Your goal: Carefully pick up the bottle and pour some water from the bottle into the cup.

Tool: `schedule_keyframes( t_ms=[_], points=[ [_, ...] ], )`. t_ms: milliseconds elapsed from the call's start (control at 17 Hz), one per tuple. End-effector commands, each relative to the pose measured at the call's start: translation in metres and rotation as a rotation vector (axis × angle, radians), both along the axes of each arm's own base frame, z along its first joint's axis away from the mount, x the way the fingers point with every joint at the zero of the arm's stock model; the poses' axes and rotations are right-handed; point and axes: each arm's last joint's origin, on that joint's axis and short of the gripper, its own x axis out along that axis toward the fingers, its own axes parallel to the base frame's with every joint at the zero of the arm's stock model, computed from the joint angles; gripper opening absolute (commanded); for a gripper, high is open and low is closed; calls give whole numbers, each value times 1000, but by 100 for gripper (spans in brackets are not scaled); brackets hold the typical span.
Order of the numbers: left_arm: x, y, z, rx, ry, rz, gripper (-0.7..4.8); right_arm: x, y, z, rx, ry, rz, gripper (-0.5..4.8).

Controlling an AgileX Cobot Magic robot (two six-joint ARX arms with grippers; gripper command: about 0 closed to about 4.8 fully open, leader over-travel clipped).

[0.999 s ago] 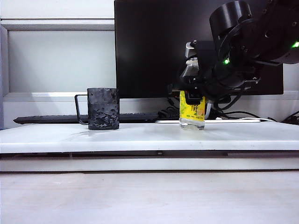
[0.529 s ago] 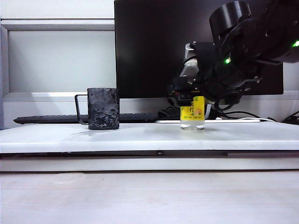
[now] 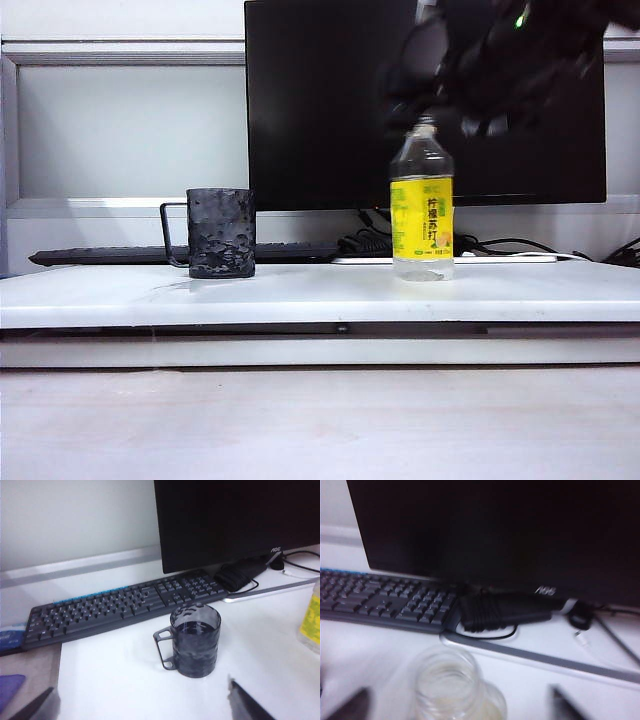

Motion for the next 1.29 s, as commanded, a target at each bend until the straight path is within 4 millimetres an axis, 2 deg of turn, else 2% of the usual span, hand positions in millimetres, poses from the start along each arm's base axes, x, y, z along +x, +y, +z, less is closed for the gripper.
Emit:
schedule_keyframes(
  t_ms=[59,235,411,588,646,764,823,940,999,1058,1116,1293],
  points=[
    [0,0,0,-7,-6,-4,479,-9,-4,8,-28,43,13,479],
    [0,0,1,-10,-5,-4,479,-23,-9,26,-16,32,68,479],
    [0,0,0,-10,-4,-3,479,-46,-21,58,29,-57,66,479],
    [0,2,0,30,-12,42,479,-89,-45,96,72,-143,66,479],
    [-5,5,4,68,-47,81,479,-111,-58,110,61,-190,65,479],
    [-20,11,12,32,-116,88,479,-154,-82,129,68,-269,62,479],
    [-36,17,19,-56,-165,63,479,-180,-96,133,77,-287,71,479],
    [-70,29,25,-192,-240,-10,479,-217,-116,126,61,-259,94,479],
    [-90,37,24,-217,-288,-27,479,-236,-127,117,41,-219,91,479],
    [-108,44,16,-213,-278,-28,479,-252,-136,99,1,-134,95,469],
    [-114,47,6,-190,-219,-26,479,-255,-137,85,-13,-96,96,458],
    [-110,45,-19,-121,-50,-6,479,-237,-127,47,0,-90,109,458]
  ],
)
